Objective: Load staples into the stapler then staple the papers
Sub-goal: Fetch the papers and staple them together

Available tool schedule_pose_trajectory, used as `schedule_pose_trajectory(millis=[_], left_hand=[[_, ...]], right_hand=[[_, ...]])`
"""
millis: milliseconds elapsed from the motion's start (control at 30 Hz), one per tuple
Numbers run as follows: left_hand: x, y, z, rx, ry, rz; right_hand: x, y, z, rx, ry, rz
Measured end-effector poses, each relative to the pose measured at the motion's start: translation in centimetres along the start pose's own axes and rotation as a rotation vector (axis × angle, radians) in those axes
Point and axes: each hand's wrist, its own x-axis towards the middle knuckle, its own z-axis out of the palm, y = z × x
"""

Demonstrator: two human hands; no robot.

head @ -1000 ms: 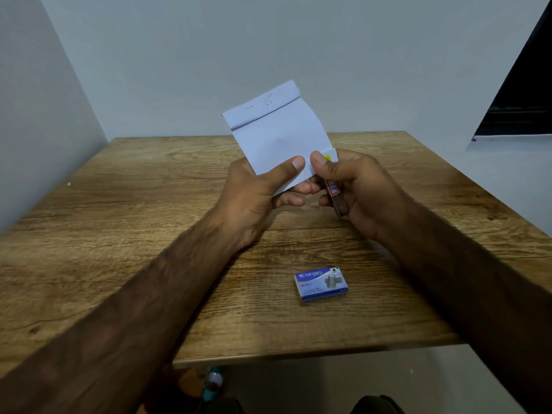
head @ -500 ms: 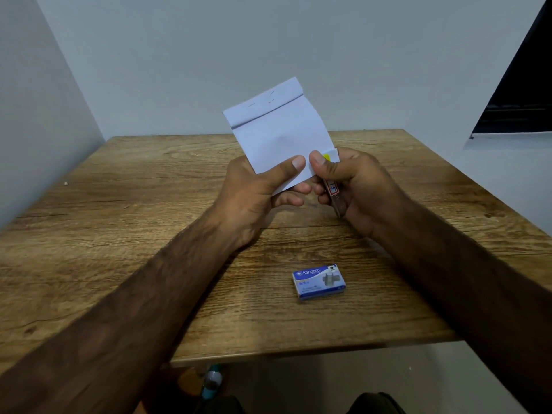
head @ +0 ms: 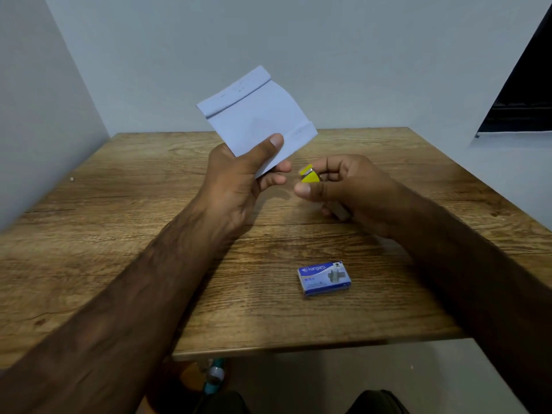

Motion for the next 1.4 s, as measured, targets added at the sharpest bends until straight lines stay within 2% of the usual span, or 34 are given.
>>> schedule_pose_trajectory(millis=[233,400,600,833,933,1100,1133,1200,1267,1400], left_hand=[[0.4,0.2,-0.3,0.015,0.014,-0.017],[0.5,0.2,-0.3,0.027,0.009,-0.035],[0.3,-0.1,-0.2,0.042,-0.025,-0.069],[0.3,-0.5,-0.1,0.057,-0.059,-0.084],[0.3,-0.7,-0.2,0.053,-0.057,-0.086],[0.6,-0.9,-0.5,0.076,-0.074,-0.067],[0.6,-1.0,-0.5,0.086,-0.08,-0.067],[0.6,-1.2,-0.4,0.106,-0.095,-0.07],[0.5,-1.2,-0.4,0.111,-0.117,-0.074],[0.3,-1.4,-0.2,0.117,-0.166,-0.129]], right_hand=[[-0.6,-0.3,0.8,-0.241,-0.209,-0.008],[-0.7,-0.6,1.8,-0.516,-0.259,-0.104],[-0.9,-0.7,2.9,-0.522,-0.396,-0.116],[-1.0,-0.7,3.4,-0.545,-0.398,-0.164],[-1.1,-0.8,2.6,-0.504,-0.294,-0.18],[-1.2,-0.8,0.5,-0.502,0.189,-0.365],[-1.2,-0.9,0.1,-0.57,0.285,-0.44],[-1.3,-1.1,-0.4,-0.859,0.417,-0.608],[-1.4,-1.1,-0.5,-1.098,0.389,-0.691],[-1.7,-1.2,0.1,-1.298,0.339,-0.745]])
